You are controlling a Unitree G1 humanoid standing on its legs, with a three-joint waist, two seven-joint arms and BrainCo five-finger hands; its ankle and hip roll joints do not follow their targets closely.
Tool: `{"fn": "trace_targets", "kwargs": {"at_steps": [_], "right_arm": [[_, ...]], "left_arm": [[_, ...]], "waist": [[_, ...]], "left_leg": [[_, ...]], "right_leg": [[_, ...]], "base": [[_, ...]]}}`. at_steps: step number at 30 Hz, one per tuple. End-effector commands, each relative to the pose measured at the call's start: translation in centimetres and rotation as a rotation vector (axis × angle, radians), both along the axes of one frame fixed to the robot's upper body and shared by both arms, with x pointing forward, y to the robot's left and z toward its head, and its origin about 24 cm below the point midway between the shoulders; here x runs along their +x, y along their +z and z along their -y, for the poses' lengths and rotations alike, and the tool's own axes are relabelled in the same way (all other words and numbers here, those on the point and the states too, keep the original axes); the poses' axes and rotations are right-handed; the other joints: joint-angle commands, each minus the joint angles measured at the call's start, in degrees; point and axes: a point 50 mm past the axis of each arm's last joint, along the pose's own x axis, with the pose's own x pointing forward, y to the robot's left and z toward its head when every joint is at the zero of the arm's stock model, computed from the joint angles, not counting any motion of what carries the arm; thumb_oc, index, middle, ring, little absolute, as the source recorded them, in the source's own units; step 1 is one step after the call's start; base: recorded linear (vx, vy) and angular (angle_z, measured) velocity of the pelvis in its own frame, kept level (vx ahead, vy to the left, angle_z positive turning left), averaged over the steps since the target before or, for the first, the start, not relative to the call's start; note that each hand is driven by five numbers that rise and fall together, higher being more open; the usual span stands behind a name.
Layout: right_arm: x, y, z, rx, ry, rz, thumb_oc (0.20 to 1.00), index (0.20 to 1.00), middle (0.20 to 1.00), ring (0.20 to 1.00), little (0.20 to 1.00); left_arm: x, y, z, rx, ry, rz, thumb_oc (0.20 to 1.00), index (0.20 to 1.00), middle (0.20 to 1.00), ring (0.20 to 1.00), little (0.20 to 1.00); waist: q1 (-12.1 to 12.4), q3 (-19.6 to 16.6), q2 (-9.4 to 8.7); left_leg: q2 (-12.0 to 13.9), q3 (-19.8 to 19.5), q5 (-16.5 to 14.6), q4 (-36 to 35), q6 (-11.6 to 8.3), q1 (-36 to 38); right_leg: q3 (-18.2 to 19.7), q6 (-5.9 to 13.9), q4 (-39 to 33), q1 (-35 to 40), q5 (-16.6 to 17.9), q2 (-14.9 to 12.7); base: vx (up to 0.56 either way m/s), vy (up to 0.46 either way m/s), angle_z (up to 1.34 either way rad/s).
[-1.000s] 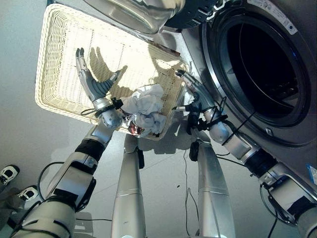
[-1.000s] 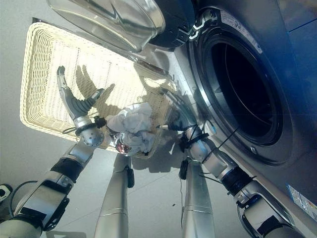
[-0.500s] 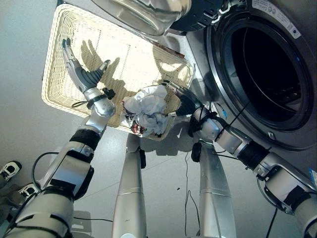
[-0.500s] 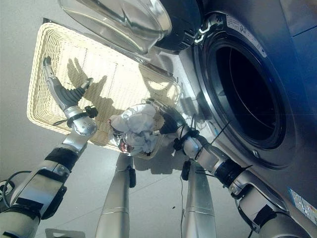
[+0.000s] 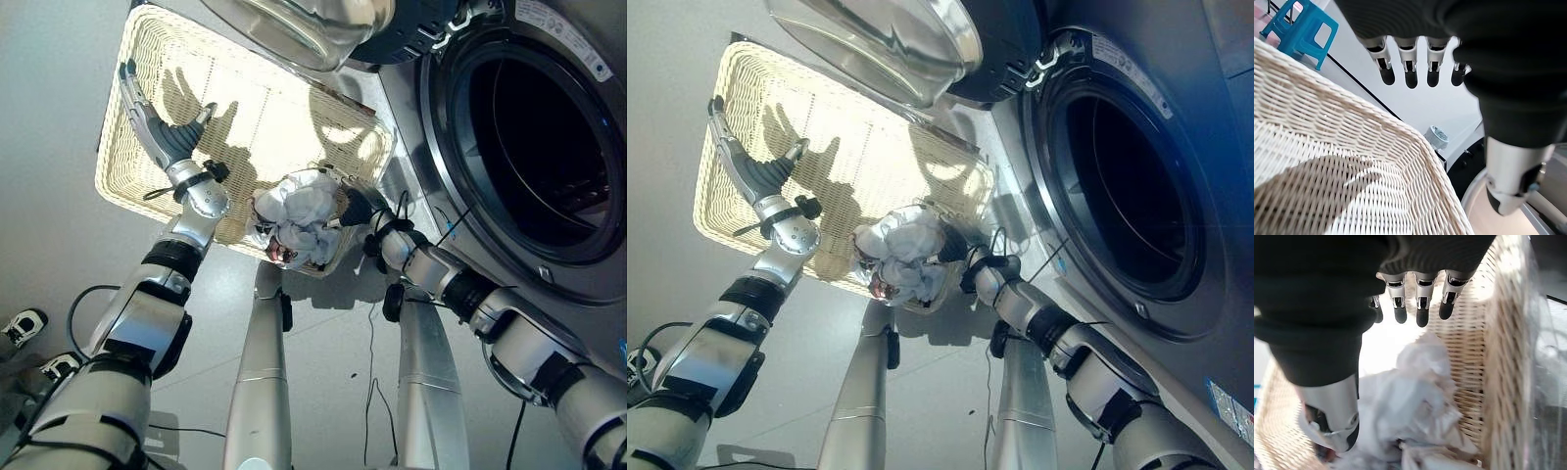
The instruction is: Put the clothes into the washing machine.
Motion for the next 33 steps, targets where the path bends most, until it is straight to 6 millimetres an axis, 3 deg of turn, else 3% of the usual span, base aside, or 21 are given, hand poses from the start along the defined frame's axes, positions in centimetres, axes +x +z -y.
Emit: {"fn": "trace_targets", "kwargs": {"at_steps": [1, 17, 33], "right_arm": [[-0.4, -0.5, -1.5, -0.011, 0.050, -0.024, 1.000, 1.000, 1.000, 1.000, 1.000], [-1.0, -4.3, -3.6, -0.269, 0.130, -0.234, 1.000, 1.000, 1.000, 1.000, 1.000], [-2.3, -6.3, -4.7, -0.371, 0.191, -0.214, 1.000, 1.000, 1.000, 1.000, 1.000]], "left_arm": [[0.1, 1.5, 0.0, -0.043, 0.023, 0.060, 1.000, 1.000, 1.000, 1.000, 1.000], [0.3, 2.2, 1.0, -0.008, 0.003, 0.068, 1.000, 1.000, 1.000, 1.000, 1.000], [0.3, 2.6, 1.6, -0.009, -0.008, 0.094, 1.000, 1.000, 1.000, 1.000, 1.000]], "waist": [[-0.12, -0.71, 2.47], [0.63, -0.71, 2.68], [0.10, -0.71, 2.68]], "left_leg": [[-2.62, 1.17, -3.22, 6.15, 3.43, -1.96], [-2.67, 0.72, -2.52, 5.66, 3.66, -2.13], [-2.67, 0.43, -2.22, 5.50, 3.72, -2.58]], "right_leg": [[-3.73, 0.77, -11.45, 5.11, 7.10, 2.14], [-3.84, 0.83, -11.67, 4.91, 7.76, 2.20], [-3.10, 1.05, -12.04, 4.30, 8.46, 2.35]], "base": [[0.01, -0.009, 0.07], [0.00, -0.001, 0.00], [0.00, 0.000, 0.00]]}}
